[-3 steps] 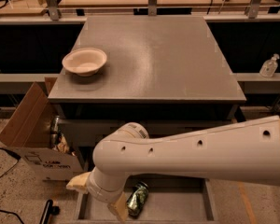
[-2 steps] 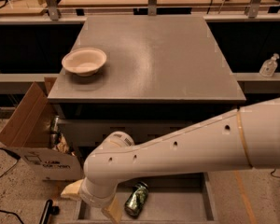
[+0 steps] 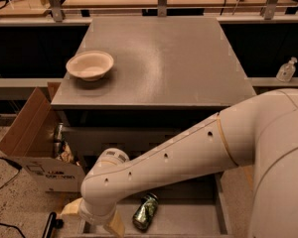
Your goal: Pick green can from middle drawer and place on counter
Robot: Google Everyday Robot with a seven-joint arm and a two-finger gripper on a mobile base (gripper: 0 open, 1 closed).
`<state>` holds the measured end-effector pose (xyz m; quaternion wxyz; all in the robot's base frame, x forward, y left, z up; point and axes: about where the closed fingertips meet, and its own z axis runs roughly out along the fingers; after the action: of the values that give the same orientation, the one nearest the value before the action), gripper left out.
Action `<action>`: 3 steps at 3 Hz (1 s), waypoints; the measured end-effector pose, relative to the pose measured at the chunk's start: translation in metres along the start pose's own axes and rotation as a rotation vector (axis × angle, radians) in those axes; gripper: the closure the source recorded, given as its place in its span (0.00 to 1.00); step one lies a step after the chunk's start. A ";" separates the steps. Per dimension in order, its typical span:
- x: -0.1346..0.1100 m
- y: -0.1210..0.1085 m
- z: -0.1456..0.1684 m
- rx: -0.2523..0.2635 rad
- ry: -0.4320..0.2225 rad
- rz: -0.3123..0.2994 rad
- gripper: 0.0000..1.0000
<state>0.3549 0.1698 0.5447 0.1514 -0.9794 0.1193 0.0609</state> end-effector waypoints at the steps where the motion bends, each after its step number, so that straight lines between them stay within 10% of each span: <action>1: 0.026 0.037 0.011 -0.100 0.035 0.029 0.00; 2: 0.068 0.118 0.024 -0.229 0.084 0.047 0.00; 3: 0.068 0.118 0.024 -0.229 0.085 0.047 0.00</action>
Offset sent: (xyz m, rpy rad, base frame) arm 0.0466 -0.1934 -0.1048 -0.3673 -0.0186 -0.0287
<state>0.3885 0.0531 0.4778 0.0319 -0.9888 0.1409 0.0364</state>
